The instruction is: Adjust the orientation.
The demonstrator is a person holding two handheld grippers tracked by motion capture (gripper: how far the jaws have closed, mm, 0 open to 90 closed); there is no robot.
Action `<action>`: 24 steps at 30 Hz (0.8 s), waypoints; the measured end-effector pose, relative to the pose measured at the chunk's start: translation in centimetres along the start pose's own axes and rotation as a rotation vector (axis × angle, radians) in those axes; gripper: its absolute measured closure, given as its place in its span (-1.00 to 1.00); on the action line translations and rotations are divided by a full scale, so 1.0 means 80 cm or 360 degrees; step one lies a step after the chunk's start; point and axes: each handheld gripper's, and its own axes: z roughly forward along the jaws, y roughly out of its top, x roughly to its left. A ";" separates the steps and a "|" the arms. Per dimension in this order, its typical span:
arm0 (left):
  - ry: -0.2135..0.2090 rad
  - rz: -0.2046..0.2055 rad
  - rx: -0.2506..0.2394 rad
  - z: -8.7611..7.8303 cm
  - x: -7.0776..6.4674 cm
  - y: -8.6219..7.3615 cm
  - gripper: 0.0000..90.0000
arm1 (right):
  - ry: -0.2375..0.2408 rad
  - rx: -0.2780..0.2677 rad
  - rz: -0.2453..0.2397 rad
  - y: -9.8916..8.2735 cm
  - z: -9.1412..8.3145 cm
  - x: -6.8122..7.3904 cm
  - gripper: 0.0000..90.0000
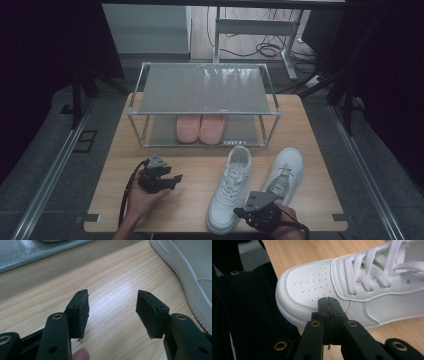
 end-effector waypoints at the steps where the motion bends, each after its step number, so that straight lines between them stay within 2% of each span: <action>1: 0.0001 0.0000 0.0001 0.000 0.000 0.000 -0.02 | -0.0012 0.0015 -0.0009 0.000 0.001 0.001 1.00; 9: -0.0002 0.0004 0.0006 0.002 -0.001 0.000 -0.02 | -0.0075 0.0078 -0.0031 0.002 0.007 0.004 1.00; 24: -0.0004 0.0004 0.0014 0.003 -0.002 0.000 -0.02 | -0.0089 0.0093 -0.0027 0.008 0.014 0.008 1.00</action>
